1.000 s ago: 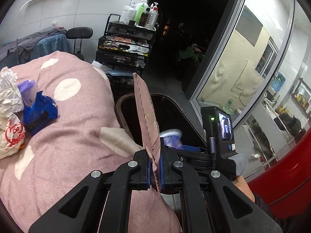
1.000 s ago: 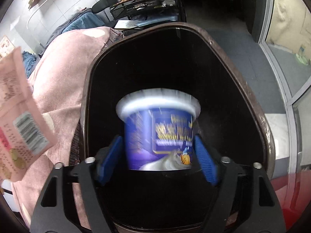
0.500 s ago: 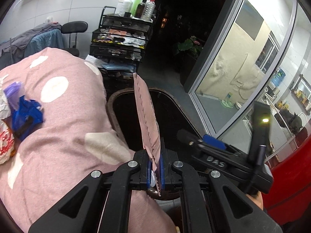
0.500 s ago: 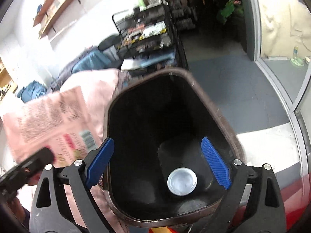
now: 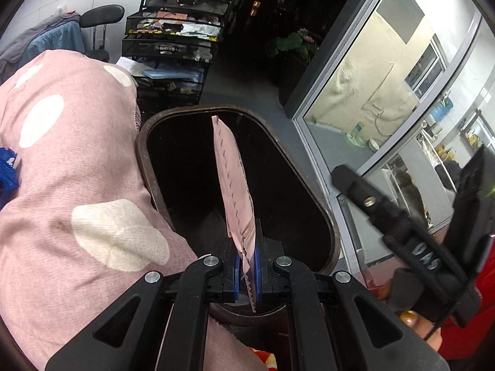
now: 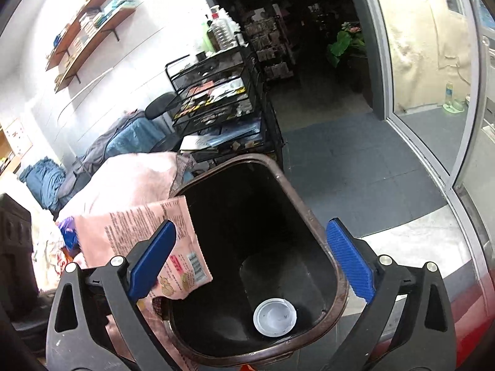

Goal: Collect trash
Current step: 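Open the left tool to drop the pink wrapper into the bin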

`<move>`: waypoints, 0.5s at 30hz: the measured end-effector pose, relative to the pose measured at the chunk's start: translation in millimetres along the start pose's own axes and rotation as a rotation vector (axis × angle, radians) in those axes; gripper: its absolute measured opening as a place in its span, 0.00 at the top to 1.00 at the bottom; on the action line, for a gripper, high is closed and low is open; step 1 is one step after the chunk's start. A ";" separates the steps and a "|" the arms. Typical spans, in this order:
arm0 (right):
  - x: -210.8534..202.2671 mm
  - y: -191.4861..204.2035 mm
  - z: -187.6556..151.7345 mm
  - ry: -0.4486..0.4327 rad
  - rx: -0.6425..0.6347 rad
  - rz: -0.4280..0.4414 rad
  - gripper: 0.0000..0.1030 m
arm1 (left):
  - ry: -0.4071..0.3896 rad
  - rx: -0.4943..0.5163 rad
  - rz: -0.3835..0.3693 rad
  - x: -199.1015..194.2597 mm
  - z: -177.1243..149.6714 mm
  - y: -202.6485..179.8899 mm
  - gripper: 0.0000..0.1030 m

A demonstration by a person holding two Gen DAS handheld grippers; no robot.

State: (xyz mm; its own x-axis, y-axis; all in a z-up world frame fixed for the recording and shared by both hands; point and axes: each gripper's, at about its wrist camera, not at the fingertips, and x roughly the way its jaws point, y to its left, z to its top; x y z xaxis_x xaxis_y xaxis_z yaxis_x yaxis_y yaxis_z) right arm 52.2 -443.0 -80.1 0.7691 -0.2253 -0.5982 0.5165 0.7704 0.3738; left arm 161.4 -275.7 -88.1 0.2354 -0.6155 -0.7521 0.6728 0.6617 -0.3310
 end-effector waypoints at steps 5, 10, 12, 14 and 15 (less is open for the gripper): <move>-9.0 -10.5 2.2 -0.030 0.043 -0.009 0.06 | 0.024 0.012 -0.002 6.6 0.6 -1.0 0.93; -8.1 -12.2 3.0 -0.037 0.057 -0.009 0.05 | 0.041 0.016 0.028 12.4 0.9 -2.3 0.34; -9.0 -12.5 3.7 -0.041 0.052 -0.016 0.05 | 0.019 0.018 0.041 9.5 1.1 -2.3 0.21; -10.2 -12.4 3.9 -0.047 0.050 -0.027 0.05 | 0.018 0.015 0.032 9.4 1.3 -1.0 0.15; -10.8 -12.3 4.0 -0.051 0.050 -0.031 0.05 | 0.019 0.012 0.031 10.1 1.9 0.8 0.15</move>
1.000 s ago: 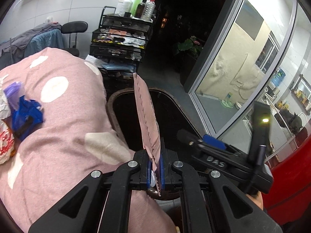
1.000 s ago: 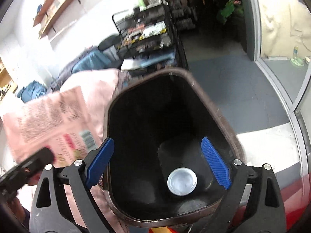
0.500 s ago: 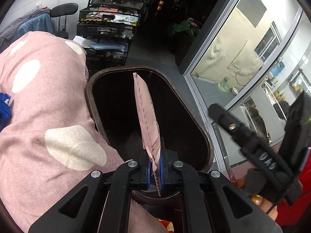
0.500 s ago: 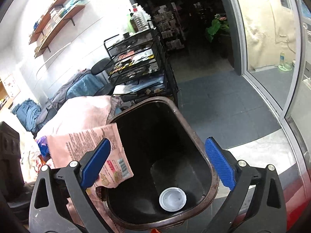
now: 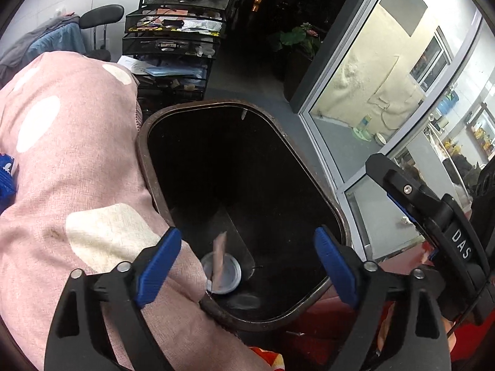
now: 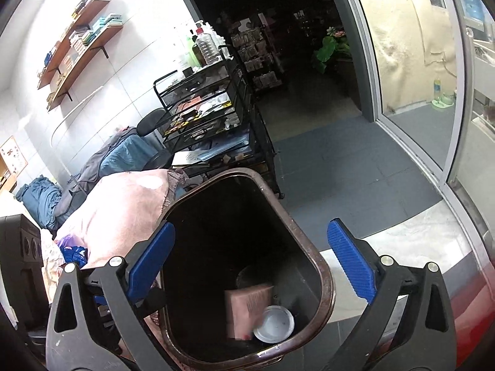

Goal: Collect trash
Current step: 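Open the left tool to drop the pink wrapper into the bin, then move both tools back over the trash pile on the bed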

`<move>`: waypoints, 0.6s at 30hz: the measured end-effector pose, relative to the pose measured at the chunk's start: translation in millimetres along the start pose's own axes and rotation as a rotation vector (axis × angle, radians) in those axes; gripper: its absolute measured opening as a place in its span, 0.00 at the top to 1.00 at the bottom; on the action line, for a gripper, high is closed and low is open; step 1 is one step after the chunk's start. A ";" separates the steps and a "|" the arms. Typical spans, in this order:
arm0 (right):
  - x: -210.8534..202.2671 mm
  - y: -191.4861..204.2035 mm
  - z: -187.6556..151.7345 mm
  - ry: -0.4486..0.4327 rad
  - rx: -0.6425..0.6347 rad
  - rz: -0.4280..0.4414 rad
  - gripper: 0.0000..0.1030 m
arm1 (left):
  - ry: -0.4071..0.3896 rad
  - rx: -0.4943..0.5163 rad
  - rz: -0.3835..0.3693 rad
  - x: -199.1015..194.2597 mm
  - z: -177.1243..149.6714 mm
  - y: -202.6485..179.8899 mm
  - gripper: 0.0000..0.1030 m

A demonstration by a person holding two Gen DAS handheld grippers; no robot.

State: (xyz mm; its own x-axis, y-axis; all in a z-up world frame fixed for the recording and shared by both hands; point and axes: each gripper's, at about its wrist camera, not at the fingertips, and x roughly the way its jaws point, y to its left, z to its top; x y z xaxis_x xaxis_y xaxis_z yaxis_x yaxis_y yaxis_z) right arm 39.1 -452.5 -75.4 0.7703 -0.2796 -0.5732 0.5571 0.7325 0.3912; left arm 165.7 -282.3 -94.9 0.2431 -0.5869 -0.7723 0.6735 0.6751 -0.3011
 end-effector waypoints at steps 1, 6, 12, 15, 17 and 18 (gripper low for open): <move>0.3 0.3 0.7 -0.003 0.000 -0.002 0.05 | -0.002 -0.004 0.002 -0.1 0.3 1.2 0.15; -2.7 5.0 1.7 -0.032 -0.016 -0.007 0.05 | -0.056 0.008 0.005 -10.5 -1.0 -0.7 0.15; -7.9 11.9 3.1 -0.074 -0.046 -0.006 0.05 | -0.173 0.096 0.074 -39.5 -9.3 -12.6 0.13; -11.2 18.3 3.1 -0.098 -0.074 -0.012 0.05 | -0.243 0.110 0.113 -58.8 -14.9 -14.4 0.12; -12.8 23.2 2.1 -0.106 -0.092 -0.001 0.05 | -0.284 0.102 0.118 -72.8 -17.5 -12.0 0.11; -13.3 26.0 1.6 -0.109 -0.101 0.004 0.05 | -0.302 0.093 0.119 -79.3 -18.9 -9.8 0.10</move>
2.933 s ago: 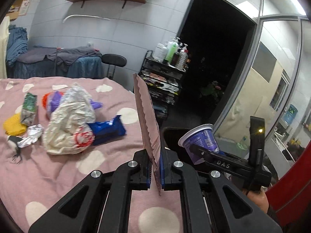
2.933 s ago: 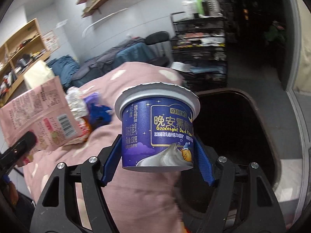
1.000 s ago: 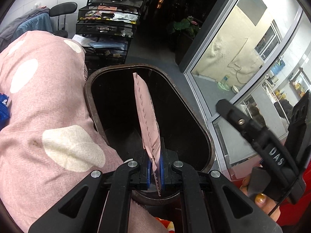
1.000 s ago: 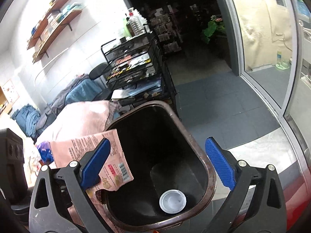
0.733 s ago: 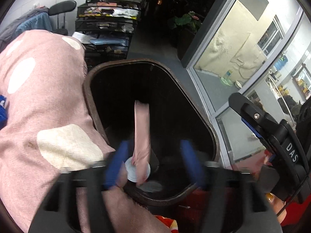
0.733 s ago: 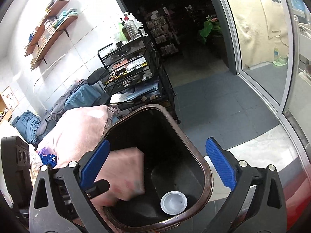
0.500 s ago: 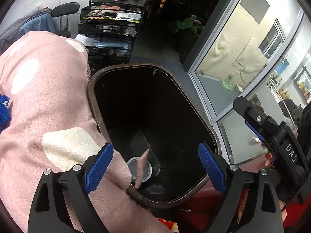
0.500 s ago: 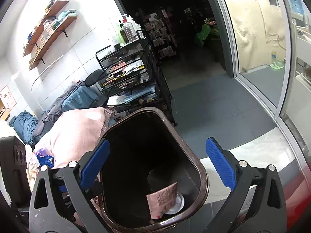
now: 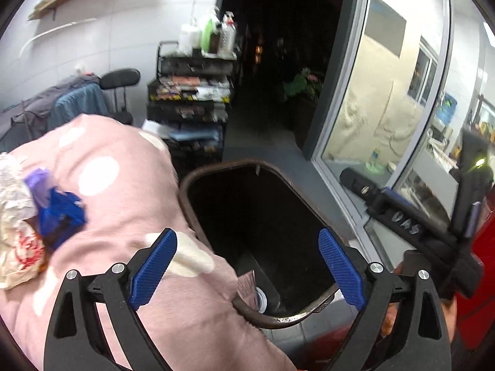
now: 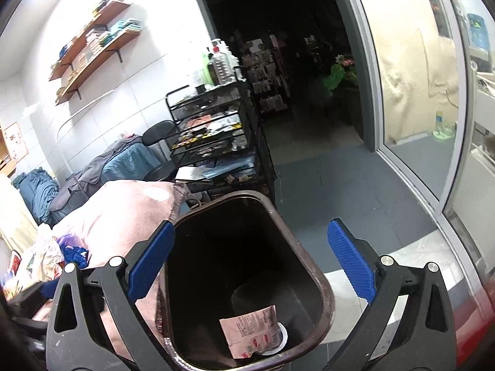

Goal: Collect trash
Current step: 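Move both tools back over the trash pile on the bed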

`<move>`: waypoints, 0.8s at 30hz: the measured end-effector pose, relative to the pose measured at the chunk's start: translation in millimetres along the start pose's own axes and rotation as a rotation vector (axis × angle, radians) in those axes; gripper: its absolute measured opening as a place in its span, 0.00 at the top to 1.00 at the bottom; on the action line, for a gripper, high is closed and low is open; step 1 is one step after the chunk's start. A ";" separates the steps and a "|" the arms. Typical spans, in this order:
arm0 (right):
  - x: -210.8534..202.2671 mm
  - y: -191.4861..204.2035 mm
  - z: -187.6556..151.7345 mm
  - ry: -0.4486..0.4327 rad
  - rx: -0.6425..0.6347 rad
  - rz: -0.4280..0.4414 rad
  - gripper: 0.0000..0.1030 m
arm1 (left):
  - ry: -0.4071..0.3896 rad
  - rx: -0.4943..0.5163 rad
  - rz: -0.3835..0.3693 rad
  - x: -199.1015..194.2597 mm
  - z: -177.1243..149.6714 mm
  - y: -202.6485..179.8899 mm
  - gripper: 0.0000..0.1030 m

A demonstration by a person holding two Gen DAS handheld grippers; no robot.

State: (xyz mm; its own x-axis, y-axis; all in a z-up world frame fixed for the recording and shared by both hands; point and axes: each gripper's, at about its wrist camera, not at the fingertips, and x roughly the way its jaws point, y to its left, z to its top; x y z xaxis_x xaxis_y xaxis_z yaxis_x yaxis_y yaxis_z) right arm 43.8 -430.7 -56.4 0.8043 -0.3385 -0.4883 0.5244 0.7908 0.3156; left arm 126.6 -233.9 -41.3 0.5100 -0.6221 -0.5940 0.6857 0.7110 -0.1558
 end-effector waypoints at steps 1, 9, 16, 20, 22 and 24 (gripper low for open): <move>-0.7 2.4 -0.1 -0.002 -0.008 0.003 0.05 | -0.018 -0.010 0.004 -6.8 0.8 3.1 0.09; -8.2 37.1 -5.0 -0.012 -0.113 0.051 0.05 | -0.110 -0.051 0.085 -45.4 -4.0 28.7 0.07; -12.4 79.3 -11.8 0.012 -0.193 0.122 0.05 | -0.140 -0.054 0.211 -69.6 -18.4 52.4 0.07; -11.4 100.5 -18.8 0.044 -0.216 0.202 0.05 | -0.139 -0.089 0.261 -82.4 -26.2 75.3 0.07; -10.4 112.7 -21.9 0.066 -0.231 0.242 0.05 | -0.138 -0.108 0.286 -90.5 -34.0 87.7 0.07; -10.3 125.5 -25.4 0.086 -0.255 0.282 0.05 | -0.135 -0.131 0.308 -96.4 -40.5 99.0 0.07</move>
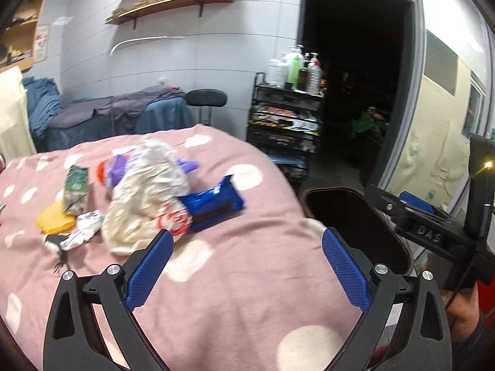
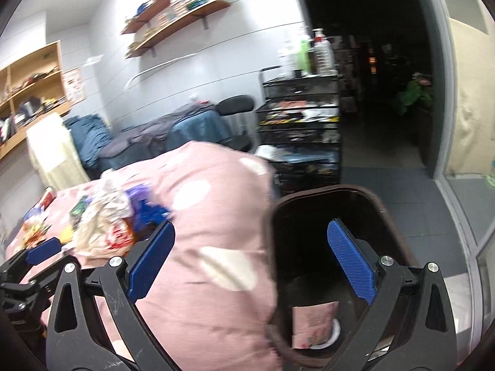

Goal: Collect trash
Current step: 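Move both tools back over the trash pile on the bed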

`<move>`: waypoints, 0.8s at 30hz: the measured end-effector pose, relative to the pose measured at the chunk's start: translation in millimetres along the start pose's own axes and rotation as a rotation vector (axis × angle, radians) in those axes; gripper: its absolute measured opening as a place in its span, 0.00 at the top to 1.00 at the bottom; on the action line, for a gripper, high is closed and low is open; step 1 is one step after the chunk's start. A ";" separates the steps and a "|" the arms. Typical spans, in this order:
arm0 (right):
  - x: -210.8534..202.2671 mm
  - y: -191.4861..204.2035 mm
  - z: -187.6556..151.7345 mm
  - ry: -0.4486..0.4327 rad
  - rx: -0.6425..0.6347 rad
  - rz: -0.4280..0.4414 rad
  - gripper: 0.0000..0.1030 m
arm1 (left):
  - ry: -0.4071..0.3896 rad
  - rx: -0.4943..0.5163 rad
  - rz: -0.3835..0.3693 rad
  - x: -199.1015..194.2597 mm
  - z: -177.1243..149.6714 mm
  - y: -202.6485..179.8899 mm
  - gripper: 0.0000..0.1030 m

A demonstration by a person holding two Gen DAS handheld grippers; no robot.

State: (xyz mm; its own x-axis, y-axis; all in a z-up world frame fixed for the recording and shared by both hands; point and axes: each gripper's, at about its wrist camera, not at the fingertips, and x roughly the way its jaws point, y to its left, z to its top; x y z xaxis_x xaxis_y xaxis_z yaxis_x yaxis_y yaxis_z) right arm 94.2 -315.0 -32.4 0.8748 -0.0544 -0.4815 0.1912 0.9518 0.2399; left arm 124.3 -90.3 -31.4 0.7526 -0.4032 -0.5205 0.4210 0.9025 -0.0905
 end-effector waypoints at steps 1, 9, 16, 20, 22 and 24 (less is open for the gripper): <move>2.1 7.3 -0.7 0.008 -0.011 0.017 0.05 | 0.006 -0.013 0.012 -1.0 -2.8 7.6 0.07; 23.0 58.0 -4.3 0.109 -0.113 0.147 0.05 | 0.051 -0.101 0.077 -7.6 -23.6 61.1 0.07; 46.1 101.8 -5.3 0.204 -0.181 0.250 0.05 | 0.065 -0.171 0.117 -5.1 -22.3 103.5 0.07; 58.0 119.1 -5.6 0.224 -0.214 0.264 0.05 | 0.074 -0.192 0.113 6.1 -13.0 121.2 0.08; 66.3 122.1 -2.9 0.233 -0.212 0.277 0.05 | 0.083 -0.181 0.113 14.1 -6.9 126.2 0.13; 72.4 122.0 -0.1 0.238 -0.206 0.281 0.05 | 0.094 -0.159 0.115 23.1 -0.7 129.3 0.16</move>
State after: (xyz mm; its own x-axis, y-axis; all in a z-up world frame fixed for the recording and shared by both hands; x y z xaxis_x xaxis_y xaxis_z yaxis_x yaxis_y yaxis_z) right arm 180.8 -202.8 -38.1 0.7482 0.2638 -0.6087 -0.1542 0.9616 0.2271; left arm 195.8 17.2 -55.7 0.7375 -0.2867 -0.6114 0.2441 0.9574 -0.1545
